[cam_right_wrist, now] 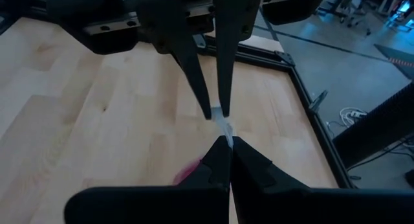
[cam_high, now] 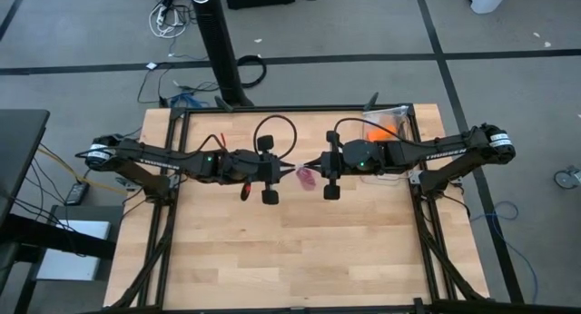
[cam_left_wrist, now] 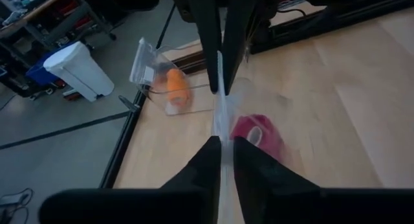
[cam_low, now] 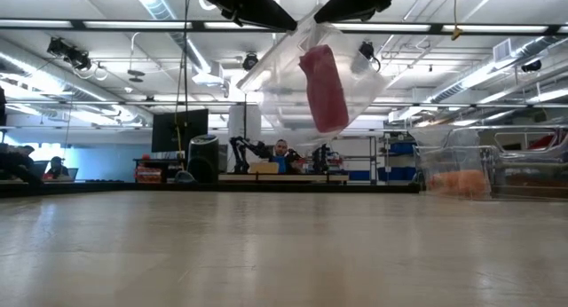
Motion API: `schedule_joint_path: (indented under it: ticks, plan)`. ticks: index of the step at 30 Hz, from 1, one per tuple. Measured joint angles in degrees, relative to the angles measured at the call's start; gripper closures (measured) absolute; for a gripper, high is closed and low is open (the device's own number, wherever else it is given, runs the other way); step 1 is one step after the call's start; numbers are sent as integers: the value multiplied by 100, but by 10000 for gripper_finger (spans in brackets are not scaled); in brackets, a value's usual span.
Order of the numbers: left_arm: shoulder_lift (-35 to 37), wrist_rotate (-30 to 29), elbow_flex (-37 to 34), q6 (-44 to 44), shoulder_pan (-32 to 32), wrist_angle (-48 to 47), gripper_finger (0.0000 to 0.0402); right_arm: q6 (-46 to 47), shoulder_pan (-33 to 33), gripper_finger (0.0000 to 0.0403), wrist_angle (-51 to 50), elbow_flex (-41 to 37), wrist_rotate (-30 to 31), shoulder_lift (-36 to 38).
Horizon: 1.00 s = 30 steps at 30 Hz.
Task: Roll bandage
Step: Close the transparent zip bag
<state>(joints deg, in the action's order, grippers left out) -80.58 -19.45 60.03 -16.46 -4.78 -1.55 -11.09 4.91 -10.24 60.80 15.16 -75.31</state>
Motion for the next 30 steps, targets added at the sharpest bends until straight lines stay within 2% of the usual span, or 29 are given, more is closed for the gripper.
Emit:
schedule_joint_path:
  ticks: [5, 13, 17, 22, 30]
  plan:
    - [0, 7, -2, 8, 0, -7, 353, -3, 0, 403, 16, -2, -22, -2]
    - [0, 170, -2, 14, 0, -12, 298, -7, 2, 403, 31, -2, -40, -2]
    - [0, 171, -4, 74, 51, -10, 287, -7, 2, 403, 30, -2, -40, -2]
    - [0, 167, -4, 183, 122, -8, 305, -7, 2, 403, 31, -2, -40, -2]
    - [0, 235, -4, 172, 140, -22, 367, -18, 2, 403, 35, -2, -38, -2]
